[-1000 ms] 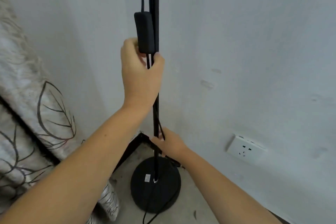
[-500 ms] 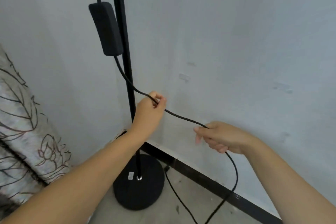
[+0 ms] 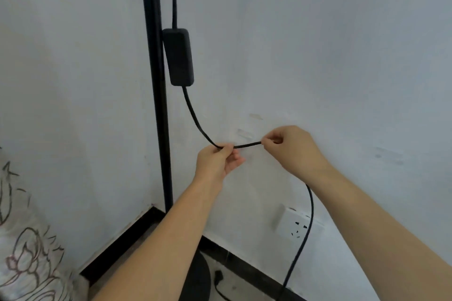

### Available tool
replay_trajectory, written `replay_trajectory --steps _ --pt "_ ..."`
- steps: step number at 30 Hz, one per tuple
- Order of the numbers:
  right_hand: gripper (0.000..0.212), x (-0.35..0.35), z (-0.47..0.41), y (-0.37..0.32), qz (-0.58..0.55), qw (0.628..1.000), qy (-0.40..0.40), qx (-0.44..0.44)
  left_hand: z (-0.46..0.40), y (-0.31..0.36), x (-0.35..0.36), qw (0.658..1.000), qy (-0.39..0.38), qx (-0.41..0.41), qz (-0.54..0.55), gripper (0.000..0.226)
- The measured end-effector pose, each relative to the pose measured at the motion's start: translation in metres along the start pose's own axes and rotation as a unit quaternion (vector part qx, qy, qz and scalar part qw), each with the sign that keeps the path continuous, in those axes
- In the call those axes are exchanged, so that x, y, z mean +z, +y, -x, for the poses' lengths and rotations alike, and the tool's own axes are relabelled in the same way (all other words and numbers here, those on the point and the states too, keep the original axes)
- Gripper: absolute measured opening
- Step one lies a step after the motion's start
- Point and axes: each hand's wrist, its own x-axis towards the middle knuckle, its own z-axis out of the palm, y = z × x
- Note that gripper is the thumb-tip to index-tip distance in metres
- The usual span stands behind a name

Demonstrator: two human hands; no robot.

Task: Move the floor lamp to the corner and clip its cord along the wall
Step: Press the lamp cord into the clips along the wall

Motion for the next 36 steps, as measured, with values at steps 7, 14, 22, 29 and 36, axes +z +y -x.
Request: replay_trajectory --steps 7,14,22,29,36 --pt "0.022 0.012 0.001 -0.007 0.066 0.992 0.093 -0.052 -0.015 -0.003 0.007 0.999 -0.021 0.04 0.023 0.014" --pt "0.02 0.013 -0.001 -0.001 0.042 0.988 0.138 -0.048 -0.012 0.001 0.003 0.998 -0.058 0.029 0.003 0.009" --pt "0.021 0.014 -0.008 0.009 0.047 0.979 0.189 -0.066 -0.013 -0.001 0.013 0.999 -0.025 0.043 -0.001 0.011" --pt "0.027 0.028 0.013 0.043 0.017 0.984 0.176 0.002 -0.016 -0.003 0.012 0.996 -0.056 0.017 0.068 0.014" --pt "0.033 0.067 0.036 0.062 -0.201 0.969 -0.058 0.131 -0.005 -0.011 0.01 0.994 -0.068 0.056 -0.068 0.017"
